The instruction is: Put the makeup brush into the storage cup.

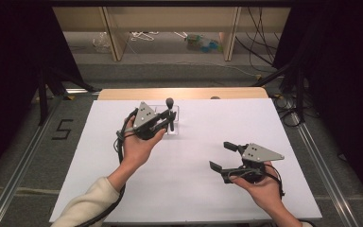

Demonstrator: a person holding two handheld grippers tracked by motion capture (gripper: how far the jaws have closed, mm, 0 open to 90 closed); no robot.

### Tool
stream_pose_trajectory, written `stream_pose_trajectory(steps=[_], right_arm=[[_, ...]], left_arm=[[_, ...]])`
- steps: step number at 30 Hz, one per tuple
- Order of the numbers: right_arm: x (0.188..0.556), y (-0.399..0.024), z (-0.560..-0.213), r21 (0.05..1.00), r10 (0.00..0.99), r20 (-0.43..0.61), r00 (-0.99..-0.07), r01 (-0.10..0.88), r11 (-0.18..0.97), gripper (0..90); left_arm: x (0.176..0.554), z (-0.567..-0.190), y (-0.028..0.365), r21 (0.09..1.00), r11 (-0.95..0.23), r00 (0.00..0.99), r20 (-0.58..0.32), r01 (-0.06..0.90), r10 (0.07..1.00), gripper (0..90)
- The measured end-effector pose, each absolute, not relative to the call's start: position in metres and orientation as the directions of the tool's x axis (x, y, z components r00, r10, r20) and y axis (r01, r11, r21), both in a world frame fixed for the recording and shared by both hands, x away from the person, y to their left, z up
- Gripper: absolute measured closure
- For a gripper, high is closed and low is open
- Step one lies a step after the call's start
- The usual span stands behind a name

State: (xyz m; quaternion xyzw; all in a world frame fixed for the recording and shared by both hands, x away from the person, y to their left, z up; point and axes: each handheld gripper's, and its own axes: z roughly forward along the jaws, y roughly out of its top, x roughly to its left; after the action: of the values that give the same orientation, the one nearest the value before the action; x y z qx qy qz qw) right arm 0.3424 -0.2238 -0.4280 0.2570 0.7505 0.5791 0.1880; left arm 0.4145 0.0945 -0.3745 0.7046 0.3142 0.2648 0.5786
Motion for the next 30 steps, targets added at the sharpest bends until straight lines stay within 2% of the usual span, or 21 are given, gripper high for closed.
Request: stream_pose_trajectory(steps=[14, 24, 30], right_arm=[[0.341, -0.227, -0.429, 0.961, 0.607, 0.024, -0.794, 0.185, 0.204, 15.3], [0.339, -0.231, -0.43, 0.966, 0.613, 0.031, -0.789, 0.18, 0.183, 15.2], [0.338, -0.234, -0.429, 0.961, 0.621, 0.027, -0.783, 0.193, 0.201, 15.3]], left_arm=[[0.42, -0.374, 0.089, 0.984, -0.127, 0.658, 0.012, 0.128, 0.753, 77.6], [0.425, -0.37, 0.086, 0.984, -0.156, 0.66, 0.058, 0.091, 0.749, 77.5], [0.427, -0.369, 0.09, 0.986, -0.142, 0.654, 0.047, 0.092, 0.755, 77.5]])
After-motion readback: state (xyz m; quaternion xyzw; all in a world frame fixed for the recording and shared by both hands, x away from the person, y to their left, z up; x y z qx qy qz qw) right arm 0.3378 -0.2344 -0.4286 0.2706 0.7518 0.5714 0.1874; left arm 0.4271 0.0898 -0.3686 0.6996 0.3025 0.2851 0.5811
